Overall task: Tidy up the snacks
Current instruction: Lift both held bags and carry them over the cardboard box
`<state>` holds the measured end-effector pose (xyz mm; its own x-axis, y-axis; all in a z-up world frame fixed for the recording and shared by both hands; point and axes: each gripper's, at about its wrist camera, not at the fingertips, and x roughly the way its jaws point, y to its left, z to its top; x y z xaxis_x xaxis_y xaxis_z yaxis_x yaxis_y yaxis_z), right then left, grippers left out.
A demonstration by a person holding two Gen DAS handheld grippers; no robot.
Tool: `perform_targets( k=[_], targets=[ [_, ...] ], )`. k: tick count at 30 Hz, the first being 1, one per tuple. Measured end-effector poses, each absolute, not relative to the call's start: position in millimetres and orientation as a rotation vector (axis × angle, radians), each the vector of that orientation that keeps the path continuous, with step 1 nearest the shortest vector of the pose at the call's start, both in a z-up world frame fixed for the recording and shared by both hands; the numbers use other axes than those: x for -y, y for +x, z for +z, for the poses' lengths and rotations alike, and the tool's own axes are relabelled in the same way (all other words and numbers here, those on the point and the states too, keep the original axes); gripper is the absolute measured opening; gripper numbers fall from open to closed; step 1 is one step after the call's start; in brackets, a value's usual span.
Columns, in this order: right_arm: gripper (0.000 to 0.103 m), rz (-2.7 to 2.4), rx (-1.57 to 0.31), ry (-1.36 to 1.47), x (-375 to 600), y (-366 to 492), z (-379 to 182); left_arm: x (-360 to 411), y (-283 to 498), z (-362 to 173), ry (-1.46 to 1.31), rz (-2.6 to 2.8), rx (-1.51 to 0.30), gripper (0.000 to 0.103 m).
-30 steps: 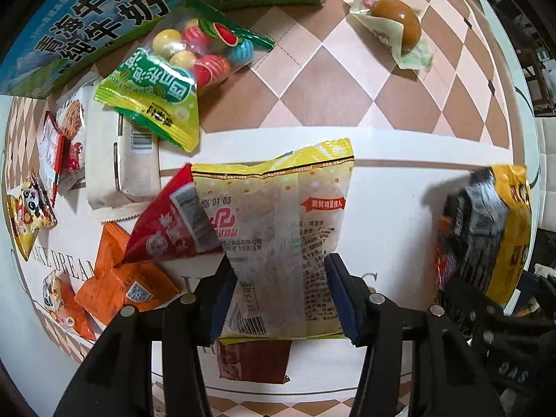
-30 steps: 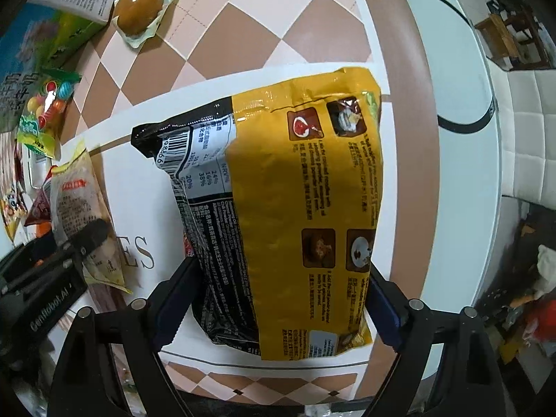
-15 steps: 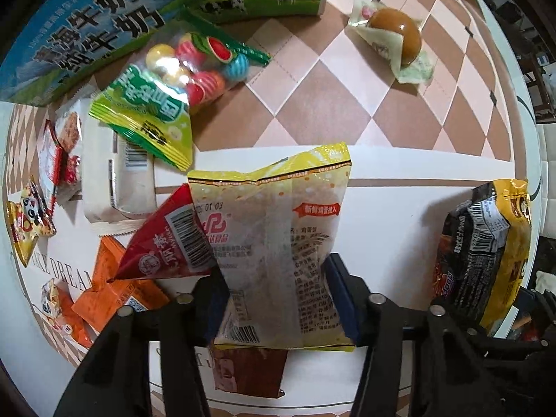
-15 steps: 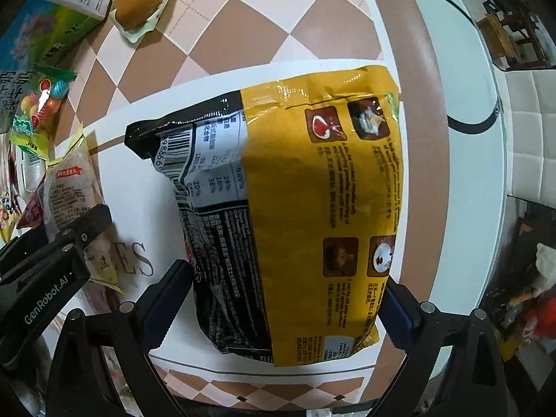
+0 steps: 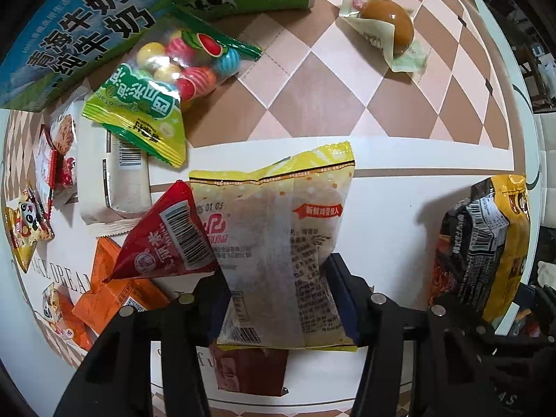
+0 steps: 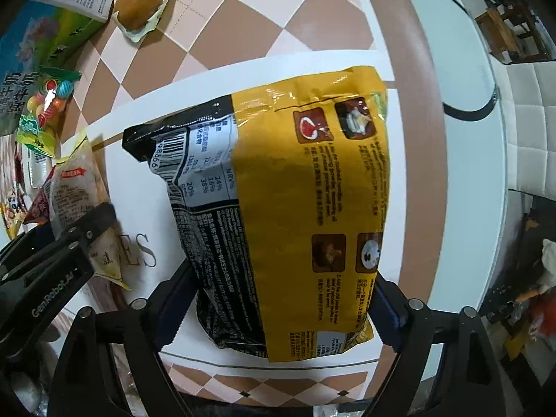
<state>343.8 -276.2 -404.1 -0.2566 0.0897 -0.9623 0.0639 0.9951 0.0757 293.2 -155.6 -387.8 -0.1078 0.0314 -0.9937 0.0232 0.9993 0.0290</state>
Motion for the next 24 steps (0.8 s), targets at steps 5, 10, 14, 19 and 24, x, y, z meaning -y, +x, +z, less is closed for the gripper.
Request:
perform_targets(
  k=[5,10,14,19,24],
  targets=[
    [0.096,0.006,-1.846,0.085,275.6,346.1,-407.5,155.3,301.1,-386.0,0.034,0.016,-1.668,0.044],
    [0.088,-0.003,-1.784,0.128,282.1,341.5,-387.2,155.4,296.9,-365.3,0.049,0.017,-1.622,0.041],
    [0.088,0.012,-1.766,0.166,290.9,332.8,-375.9,153.3,292.3,-337.9,0.052,0.003,-1.574,0.041],
    [0.088,0.073,-1.710,0.233,295.0,334.1,-338.4,141.8,285.1,-288.3,0.021,-0.022,-1.507,0.041],
    [0.088,0.153,-1.629,0.272,294.7,344.6,-278.8,120.0,282.9,-227.6,-0.020,-0.051,-1.435,0.041]
  ],
)
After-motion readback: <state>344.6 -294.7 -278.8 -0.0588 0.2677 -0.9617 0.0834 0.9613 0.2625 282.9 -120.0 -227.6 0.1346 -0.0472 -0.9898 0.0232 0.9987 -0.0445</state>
